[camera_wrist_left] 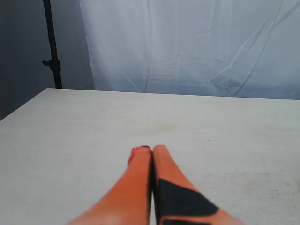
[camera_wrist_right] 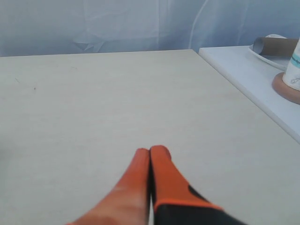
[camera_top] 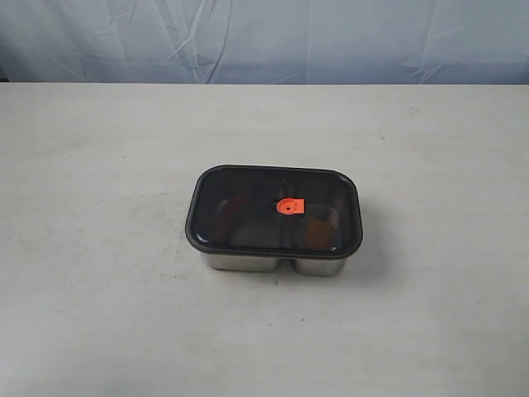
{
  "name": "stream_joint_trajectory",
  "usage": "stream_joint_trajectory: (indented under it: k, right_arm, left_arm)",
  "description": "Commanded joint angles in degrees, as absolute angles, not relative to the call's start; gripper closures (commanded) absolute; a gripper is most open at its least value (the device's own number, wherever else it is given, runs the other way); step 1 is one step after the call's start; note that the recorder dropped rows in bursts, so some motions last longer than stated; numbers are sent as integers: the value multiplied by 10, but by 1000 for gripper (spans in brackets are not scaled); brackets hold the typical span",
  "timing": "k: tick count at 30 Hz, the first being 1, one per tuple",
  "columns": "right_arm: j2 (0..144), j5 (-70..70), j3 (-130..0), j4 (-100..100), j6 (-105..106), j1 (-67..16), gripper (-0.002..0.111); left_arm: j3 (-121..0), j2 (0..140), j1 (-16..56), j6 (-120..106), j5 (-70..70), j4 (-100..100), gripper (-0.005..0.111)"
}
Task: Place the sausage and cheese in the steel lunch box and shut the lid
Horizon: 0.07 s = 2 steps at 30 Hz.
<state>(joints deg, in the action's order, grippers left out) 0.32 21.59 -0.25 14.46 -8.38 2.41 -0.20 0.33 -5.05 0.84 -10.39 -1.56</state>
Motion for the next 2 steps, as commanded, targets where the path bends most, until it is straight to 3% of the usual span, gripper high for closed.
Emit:
stream_joint_trajectory:
  k: [1,2]
  right_arm:
    - [0,208,0,145,-81,27,108]
    - [0,208,0,145,-81,27,108]
  left_arm:
    - [0,0,-51,10,-99,-13,107]
    - [0,0,-51,10,-99,-13,107]
